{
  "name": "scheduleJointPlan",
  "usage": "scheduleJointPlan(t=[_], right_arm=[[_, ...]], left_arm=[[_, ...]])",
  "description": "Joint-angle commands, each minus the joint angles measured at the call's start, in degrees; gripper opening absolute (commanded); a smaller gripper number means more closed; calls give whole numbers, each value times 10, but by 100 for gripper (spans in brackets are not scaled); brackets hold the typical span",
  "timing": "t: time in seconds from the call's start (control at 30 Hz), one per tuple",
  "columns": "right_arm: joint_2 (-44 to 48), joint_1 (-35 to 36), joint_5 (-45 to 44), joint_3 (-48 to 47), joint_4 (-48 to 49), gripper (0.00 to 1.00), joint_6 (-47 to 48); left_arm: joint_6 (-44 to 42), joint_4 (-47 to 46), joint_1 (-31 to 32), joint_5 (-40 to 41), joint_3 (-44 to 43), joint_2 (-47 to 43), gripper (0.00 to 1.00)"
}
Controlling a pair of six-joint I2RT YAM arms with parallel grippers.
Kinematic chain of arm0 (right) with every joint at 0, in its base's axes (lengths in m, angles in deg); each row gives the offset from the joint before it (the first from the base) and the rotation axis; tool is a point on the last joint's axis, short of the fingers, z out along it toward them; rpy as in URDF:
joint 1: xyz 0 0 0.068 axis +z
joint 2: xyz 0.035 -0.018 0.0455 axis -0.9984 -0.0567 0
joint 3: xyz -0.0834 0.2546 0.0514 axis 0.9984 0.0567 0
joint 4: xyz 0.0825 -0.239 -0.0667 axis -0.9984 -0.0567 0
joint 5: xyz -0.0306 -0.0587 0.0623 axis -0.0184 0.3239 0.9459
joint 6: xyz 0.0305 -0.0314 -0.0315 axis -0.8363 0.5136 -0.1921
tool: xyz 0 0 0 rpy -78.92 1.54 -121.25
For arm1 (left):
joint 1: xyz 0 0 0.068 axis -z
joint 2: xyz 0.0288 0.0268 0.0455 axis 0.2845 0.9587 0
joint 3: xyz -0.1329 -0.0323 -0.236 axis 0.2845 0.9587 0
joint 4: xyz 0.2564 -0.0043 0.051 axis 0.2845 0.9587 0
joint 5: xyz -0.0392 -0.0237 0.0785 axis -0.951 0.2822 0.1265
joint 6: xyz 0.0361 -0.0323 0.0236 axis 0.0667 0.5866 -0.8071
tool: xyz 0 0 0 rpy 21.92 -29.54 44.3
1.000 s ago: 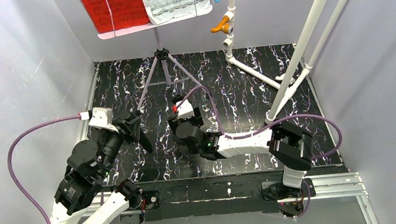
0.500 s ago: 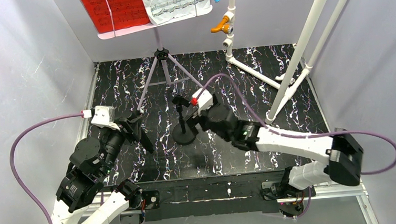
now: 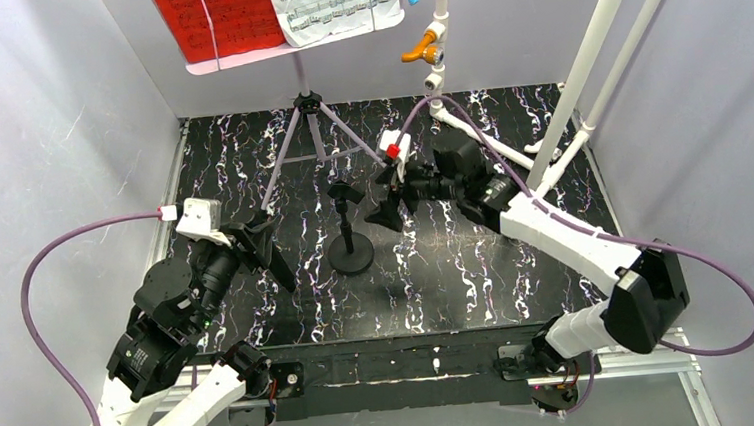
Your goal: Set up the instrument practice props
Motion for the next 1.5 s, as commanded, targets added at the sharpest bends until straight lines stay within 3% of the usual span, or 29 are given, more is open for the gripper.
scheduleJointPlan(t=[0.0, 0.2, 0.57, 0.9, 1.47], right_arm=[[-30, -27, 171, -77, 24, 98, 19], [-98, -55, 269, -151, 20, 98, 18], [-205, -54, 370, -248, 19, 98, -1], [-235, -54, 402, -225, 73, 98, -48], [-253, -53, 407, -206, 97, 84, -77]], left_arm=[[5, -4, -2, -16, -24, 2, 0], [-8, -9, -2, -29, -20, -3, 0], [-17, -16, -2, -43, -18, -3, 0], [-22, -17, -2, -40, -19, 0, 0], [-23, -17, -2, -42, -27, 8, 0]])
